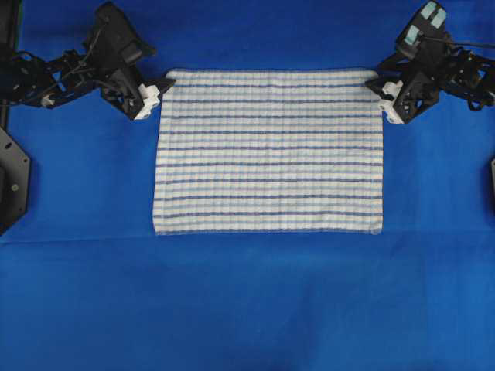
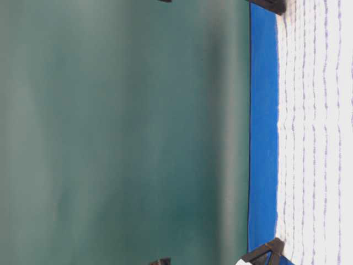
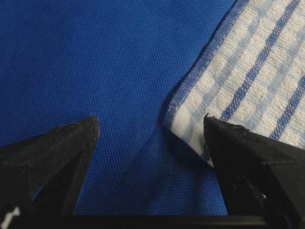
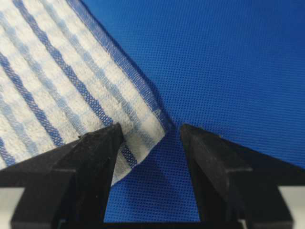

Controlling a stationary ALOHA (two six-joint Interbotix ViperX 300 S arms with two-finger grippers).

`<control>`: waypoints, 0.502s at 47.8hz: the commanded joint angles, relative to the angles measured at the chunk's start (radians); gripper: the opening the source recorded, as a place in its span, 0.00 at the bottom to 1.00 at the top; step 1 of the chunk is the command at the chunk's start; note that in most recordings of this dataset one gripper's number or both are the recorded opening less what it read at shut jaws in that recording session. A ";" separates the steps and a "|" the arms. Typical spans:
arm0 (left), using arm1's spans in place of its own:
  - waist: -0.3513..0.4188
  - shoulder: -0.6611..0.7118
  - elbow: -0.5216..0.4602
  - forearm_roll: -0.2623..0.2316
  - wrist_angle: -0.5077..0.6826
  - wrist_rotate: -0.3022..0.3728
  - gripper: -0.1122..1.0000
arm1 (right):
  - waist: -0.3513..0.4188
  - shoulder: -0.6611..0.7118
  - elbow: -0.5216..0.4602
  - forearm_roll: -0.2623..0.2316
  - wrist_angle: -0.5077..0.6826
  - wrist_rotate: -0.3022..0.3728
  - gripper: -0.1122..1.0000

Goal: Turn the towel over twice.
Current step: 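Lift the far towel edge with both grippers and pull it upward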

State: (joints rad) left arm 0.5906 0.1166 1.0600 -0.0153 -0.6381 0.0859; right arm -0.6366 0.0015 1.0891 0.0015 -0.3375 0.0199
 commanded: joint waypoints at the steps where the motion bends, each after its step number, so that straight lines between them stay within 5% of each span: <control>1: 0.003 0.005 -0.018 -0.003 0.006 0.002 0.86 | -0.003 0.003 -0.020 0.000 -0.008 -0.002 0.63; 8: 0.009 0.011 -0.017 -0.003 0.069 0.003 0.65 | -0.005 0.008 -0.020 0.000 -0.008 -0.005 0.56; 17: 0.015 0.008 -0.020 -0.003 0.097 0.003 0.18 | -0.005 0.005 -0.018 -0.002 -0.002 -0.008 0.15; 24: 0.028 -0.008 -0.032 -0.003 0.104 0.005 0.14 | -0.005 -0.006 -0.020 0.003 -0.002 0.000 0.15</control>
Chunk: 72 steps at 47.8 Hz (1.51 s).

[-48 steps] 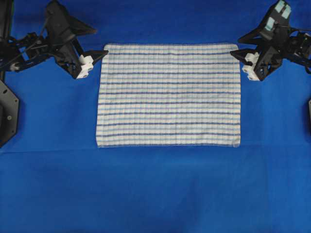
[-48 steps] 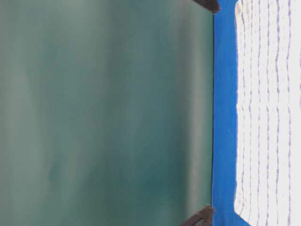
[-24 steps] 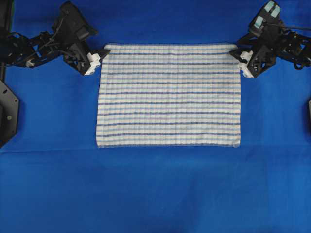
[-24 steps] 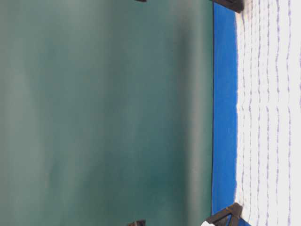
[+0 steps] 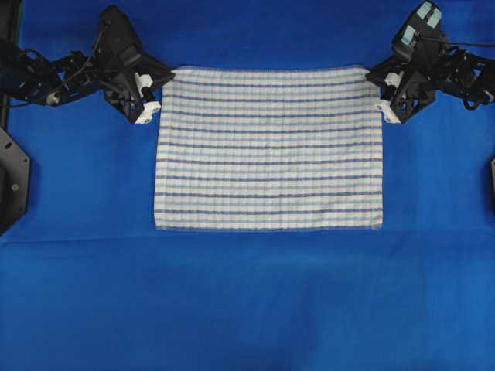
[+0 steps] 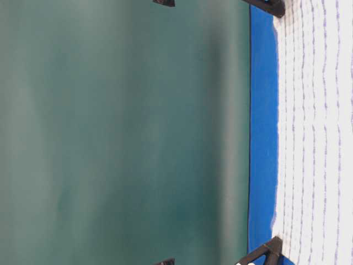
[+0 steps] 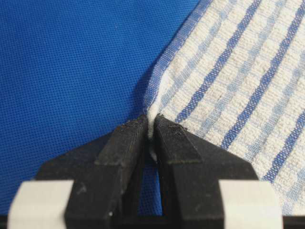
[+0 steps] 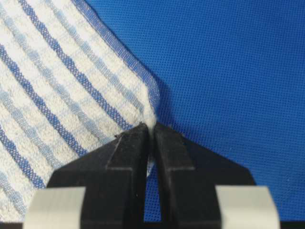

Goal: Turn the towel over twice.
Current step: 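Lift the far towel edge with both grippers and pull it upward, then swing the held edge toward the near side, laying the towel flat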

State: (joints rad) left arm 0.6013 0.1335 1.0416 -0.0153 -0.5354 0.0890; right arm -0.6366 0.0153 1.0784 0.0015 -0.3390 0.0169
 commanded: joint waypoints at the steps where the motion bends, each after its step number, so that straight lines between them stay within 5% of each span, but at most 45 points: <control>1: 0.018 -0.029 -0.017 -0.003 0.003 0.002 0.14 | -0.005 -0.023 -0.011 0.003 -0.002 0.006 0.15; 19: 0.057 -0.202 -0.098 -0.003 0.164 0.071 0.14 | -0.060 -0.176 -0.034 0.005 0.018 0.005 0.15; 33: 0.095 -0.347 -0.155 -0.003 0.259 0.133 0.14 | -0.127 -0.298 -0.123 -0.017 0.141 -0.020 0.15; 72: 0.109 -0.574 -0.302 -0.002 0.448 0.140 0.14 | -0.155 -0.503 -0.318 -0.018 0.318 -0.098 0.15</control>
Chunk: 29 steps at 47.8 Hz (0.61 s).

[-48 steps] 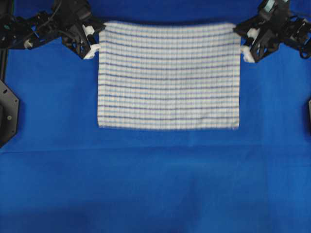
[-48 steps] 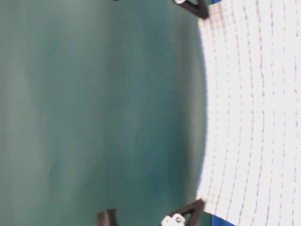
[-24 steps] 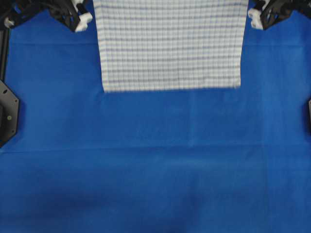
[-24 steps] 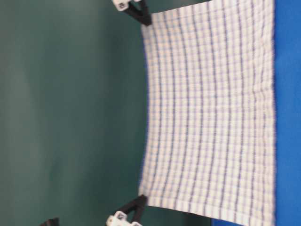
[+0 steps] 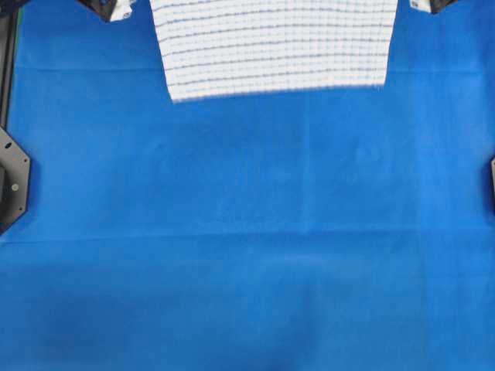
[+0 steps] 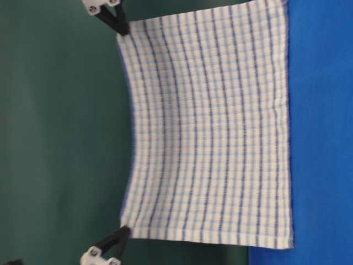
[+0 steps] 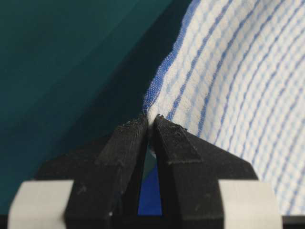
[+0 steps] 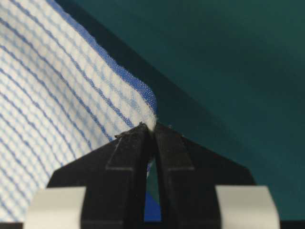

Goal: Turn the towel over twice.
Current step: 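Swing the held edge toward the near side, laying the towel flat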

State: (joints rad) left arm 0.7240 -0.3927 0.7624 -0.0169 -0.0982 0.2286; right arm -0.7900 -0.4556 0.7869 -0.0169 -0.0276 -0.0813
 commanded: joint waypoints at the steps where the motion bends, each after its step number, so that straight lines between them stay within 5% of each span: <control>1: -0.018 -0.057 -0.021 0.000 0.015 -0.002 0.14 | 0.000 -0.040 -0.025 0.000 0.009 0.000 0.15; 15: -0.155 -0.183 0.052 0.000 0.048 -0.015 0.14 | 0.094 -0.181 0.040 0.020 0.107 0.023 0.15; 29: -0.345 -0.264 0.120 -0.002 0.158 -0.064 0.14 | 0.276 -0.272 0.127 0.034 0.227 0.104 0.15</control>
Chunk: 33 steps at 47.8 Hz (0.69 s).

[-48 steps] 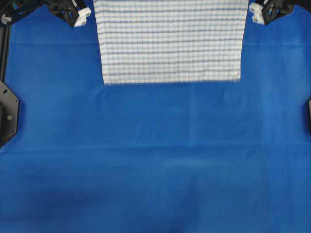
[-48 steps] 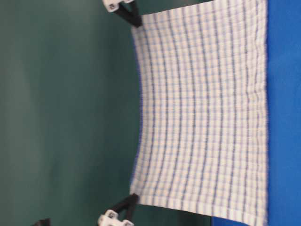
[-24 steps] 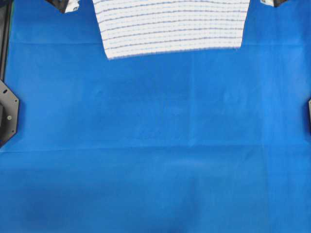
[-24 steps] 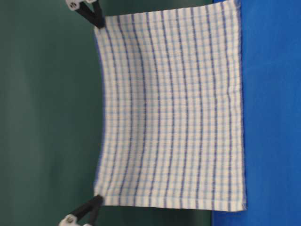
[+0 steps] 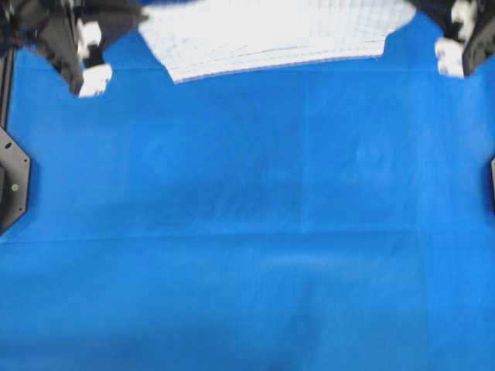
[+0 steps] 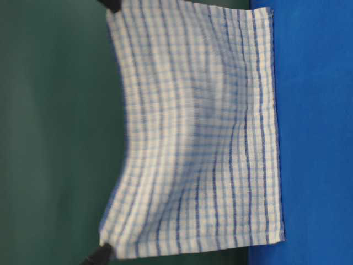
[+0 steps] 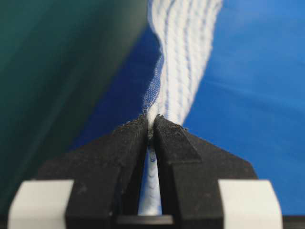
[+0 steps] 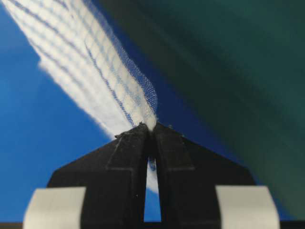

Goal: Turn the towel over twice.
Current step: 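Swing the held edge toward the near side, laying the towel flat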

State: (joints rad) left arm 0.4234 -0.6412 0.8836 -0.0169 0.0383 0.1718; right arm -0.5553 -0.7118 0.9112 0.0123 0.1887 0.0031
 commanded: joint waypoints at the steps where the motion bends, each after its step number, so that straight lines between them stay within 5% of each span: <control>1: -0.057 -0.017 0.003 0.000 0.029 -0.011 0.14 | 0.055 -0.017 0.009 0.005 0.014 0.029 0.15; 16: -0.249 0.063 0.101 -0.002 0.031 -0.017 0.14 | 0.268 0.009 0.100 0.003 0.026 0.124 0.15; 33: -0.383 0.305 0.175 -0.006 -0.178 -0.083 0.14 | 0.508 0.186 0.190 0.005 -0.114 0.267 0.15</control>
State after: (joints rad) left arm 0.0675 -0.3682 1.0707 -0.0199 -0.1135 0.1074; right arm -0.0905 -0.5599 1.1029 0.0138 0.1150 0.2485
